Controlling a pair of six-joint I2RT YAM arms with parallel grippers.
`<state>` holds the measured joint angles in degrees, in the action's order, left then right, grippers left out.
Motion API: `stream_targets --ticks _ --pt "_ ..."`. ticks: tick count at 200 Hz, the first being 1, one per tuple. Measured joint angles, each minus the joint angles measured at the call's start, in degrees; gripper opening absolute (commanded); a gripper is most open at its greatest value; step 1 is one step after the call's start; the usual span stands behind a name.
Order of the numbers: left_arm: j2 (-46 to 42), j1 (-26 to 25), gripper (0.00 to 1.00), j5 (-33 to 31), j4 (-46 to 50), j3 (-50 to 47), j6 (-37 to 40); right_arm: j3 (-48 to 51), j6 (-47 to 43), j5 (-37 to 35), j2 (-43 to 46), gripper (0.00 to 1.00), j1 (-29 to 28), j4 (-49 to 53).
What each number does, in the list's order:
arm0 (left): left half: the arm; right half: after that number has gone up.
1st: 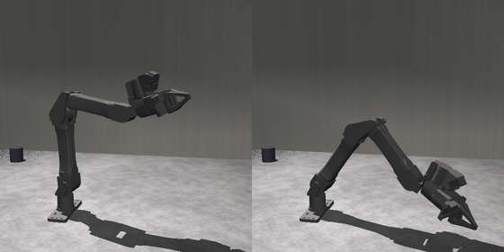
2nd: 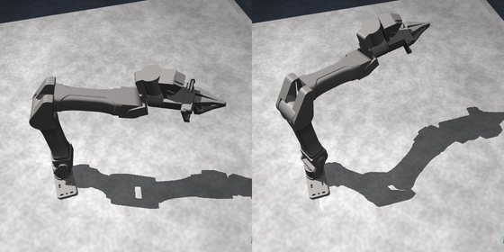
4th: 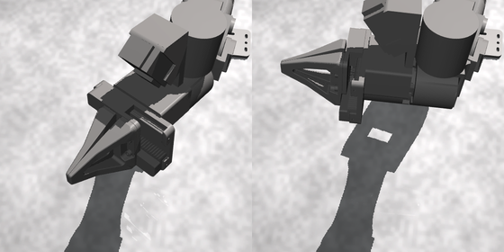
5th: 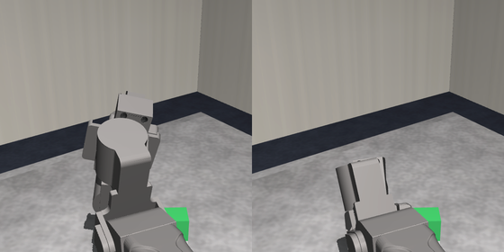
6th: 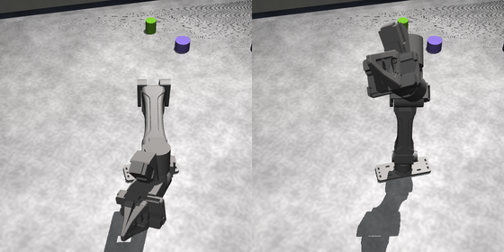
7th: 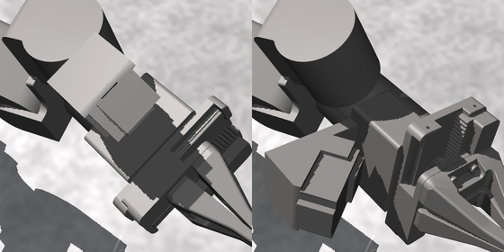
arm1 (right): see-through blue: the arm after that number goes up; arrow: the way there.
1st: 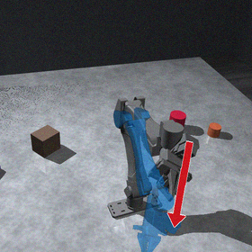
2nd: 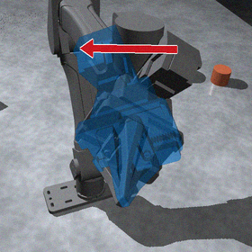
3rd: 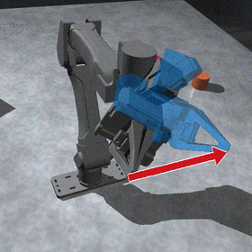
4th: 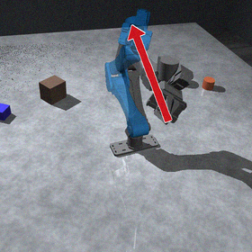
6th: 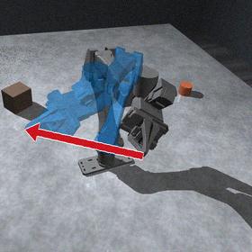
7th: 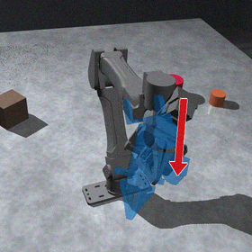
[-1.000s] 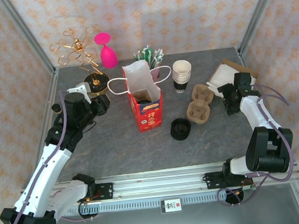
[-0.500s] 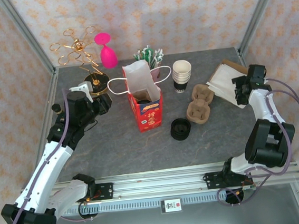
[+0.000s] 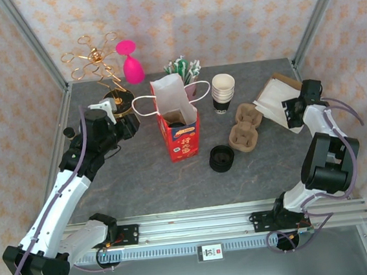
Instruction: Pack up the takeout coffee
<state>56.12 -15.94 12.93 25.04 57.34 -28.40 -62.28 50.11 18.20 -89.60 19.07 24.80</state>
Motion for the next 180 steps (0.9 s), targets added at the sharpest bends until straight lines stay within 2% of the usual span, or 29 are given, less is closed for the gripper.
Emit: stream_targets --ticks 47,77,120,180 --pt "1.6 0.0 0.50 1.9 0.0 0.9 0.0 0.5 -1.2 1.4 5.0 0.67 -0.5 0.6" --pt "3.0 -1.8 0.50 2.7 0.0 2.5 0.3 -6.8 -9.4 1.5 1.2 0.71 -4.6 5.3" --pt "3.3 -6.1 0.50 2.5 0.0 4.4 0.5 -18.0 -26.0 -1.4 -6.3 0.62 -7.0 12.2" --pt "5.0 -7.9 0.51 1.4 0.0 6.5 0.5 -15.1 -39.8 -3.0 -8.0 0.52 -7.5 17.0"
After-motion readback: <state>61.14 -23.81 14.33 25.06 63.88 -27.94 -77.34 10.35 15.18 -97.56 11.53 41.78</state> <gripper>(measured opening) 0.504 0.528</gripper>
